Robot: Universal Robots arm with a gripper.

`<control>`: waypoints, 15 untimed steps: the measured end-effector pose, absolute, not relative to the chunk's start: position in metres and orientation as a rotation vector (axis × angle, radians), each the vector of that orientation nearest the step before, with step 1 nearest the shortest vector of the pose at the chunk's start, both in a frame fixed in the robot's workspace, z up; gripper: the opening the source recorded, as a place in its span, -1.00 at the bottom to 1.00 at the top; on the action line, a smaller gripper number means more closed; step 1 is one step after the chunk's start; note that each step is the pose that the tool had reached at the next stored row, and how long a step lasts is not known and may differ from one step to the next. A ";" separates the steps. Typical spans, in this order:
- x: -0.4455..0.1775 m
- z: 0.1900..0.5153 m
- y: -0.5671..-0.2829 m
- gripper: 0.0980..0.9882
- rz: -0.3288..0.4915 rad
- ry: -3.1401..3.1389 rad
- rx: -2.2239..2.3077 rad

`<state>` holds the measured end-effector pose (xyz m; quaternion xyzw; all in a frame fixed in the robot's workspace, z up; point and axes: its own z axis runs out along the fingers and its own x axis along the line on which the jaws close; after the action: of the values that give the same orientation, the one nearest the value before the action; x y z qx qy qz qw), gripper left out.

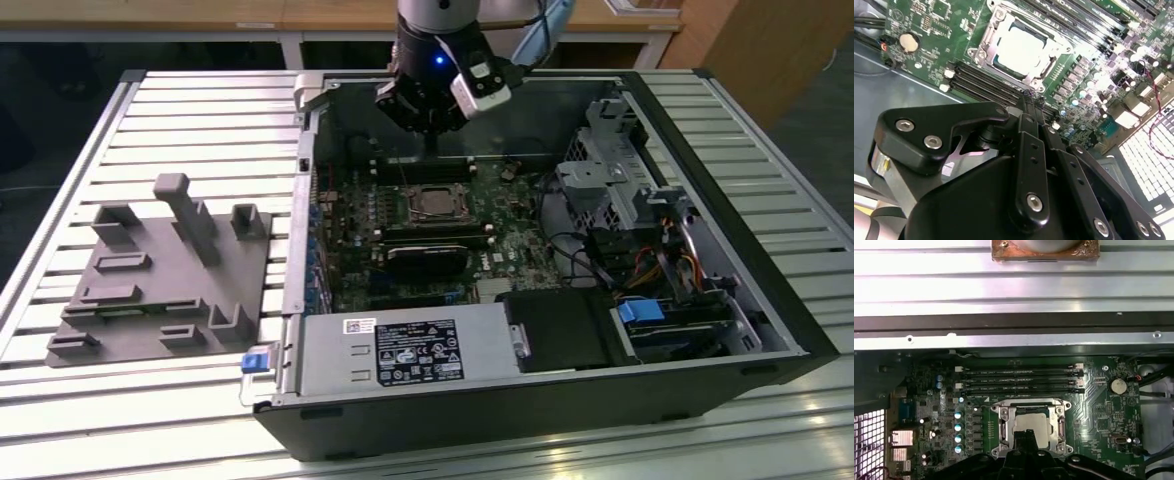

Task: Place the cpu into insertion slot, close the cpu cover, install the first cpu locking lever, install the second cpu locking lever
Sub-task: 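Install the first cpu locking lever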

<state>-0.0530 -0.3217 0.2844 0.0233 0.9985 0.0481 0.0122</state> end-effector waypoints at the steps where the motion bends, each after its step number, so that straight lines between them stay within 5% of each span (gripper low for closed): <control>1: -0.054 0.284 -0.321 -0.98 0.150 3.113 0.073; 15: -0.065 0.280 -0.315 -0.98 0.150 3.113 0.072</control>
<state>-0.0651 -0.3152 0.2803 0.0231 0.9985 0.0480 0.0121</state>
